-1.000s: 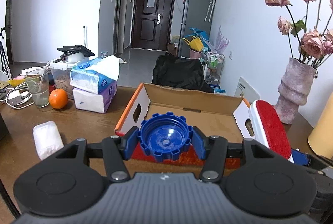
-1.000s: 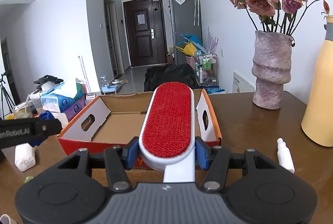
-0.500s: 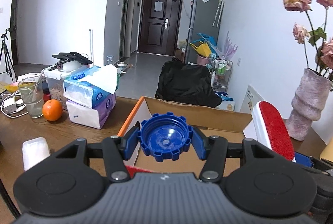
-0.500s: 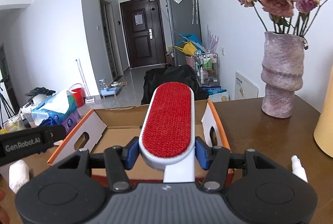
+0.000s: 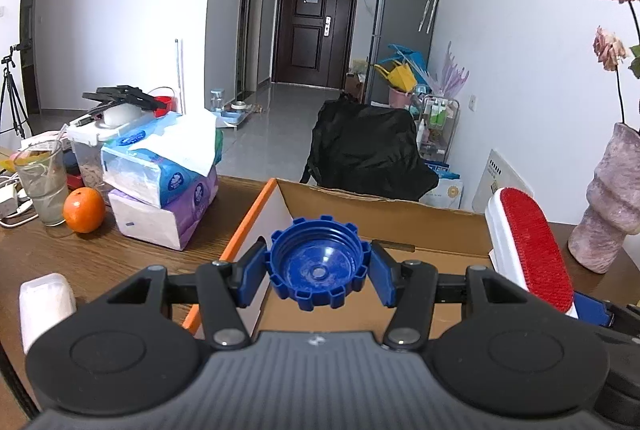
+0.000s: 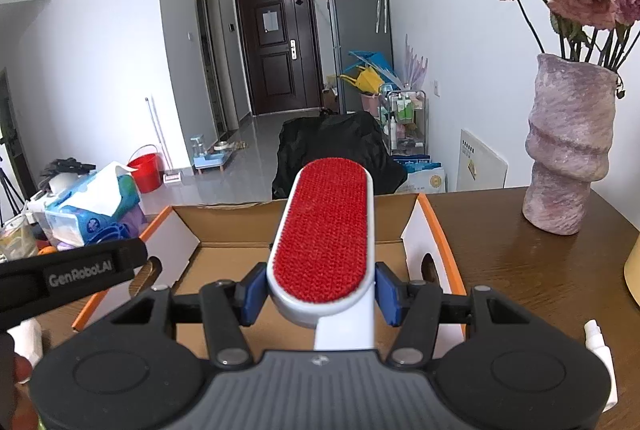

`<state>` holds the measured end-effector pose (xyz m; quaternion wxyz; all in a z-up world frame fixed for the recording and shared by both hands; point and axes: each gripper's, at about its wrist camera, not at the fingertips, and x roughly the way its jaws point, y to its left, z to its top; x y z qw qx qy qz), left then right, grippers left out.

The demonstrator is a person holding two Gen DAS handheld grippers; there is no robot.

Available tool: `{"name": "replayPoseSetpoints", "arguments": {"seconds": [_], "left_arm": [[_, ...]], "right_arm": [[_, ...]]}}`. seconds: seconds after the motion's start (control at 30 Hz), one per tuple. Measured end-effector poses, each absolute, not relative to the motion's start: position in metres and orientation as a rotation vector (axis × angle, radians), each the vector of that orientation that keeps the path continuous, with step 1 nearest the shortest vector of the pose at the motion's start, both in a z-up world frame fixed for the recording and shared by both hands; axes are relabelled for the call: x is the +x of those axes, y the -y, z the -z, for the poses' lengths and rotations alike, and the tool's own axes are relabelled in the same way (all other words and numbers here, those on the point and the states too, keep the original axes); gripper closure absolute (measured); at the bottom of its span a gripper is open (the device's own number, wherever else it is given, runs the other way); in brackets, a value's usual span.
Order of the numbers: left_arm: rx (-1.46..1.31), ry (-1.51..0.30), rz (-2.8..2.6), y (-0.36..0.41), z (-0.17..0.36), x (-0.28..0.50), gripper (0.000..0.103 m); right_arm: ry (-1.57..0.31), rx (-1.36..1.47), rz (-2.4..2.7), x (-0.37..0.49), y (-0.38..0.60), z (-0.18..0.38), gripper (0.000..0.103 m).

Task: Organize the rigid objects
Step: 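Carry the blue cap and lint roller with both tools over the cardboard box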

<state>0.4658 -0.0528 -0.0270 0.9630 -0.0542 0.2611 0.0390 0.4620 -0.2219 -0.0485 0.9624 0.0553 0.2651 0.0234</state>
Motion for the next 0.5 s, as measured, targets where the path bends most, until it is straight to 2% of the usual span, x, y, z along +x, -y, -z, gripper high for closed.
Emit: {"name": "replayPoseSetpoints", "arguments": {"seconds": [0.5], "left_arm": [[-0.084,-0.615,-0.109,0.050,0.050,0.508,0.047]], "right_arm": [[-0.579,0.096,-0.046,0.484,0.219,0.055,0.048]]}}
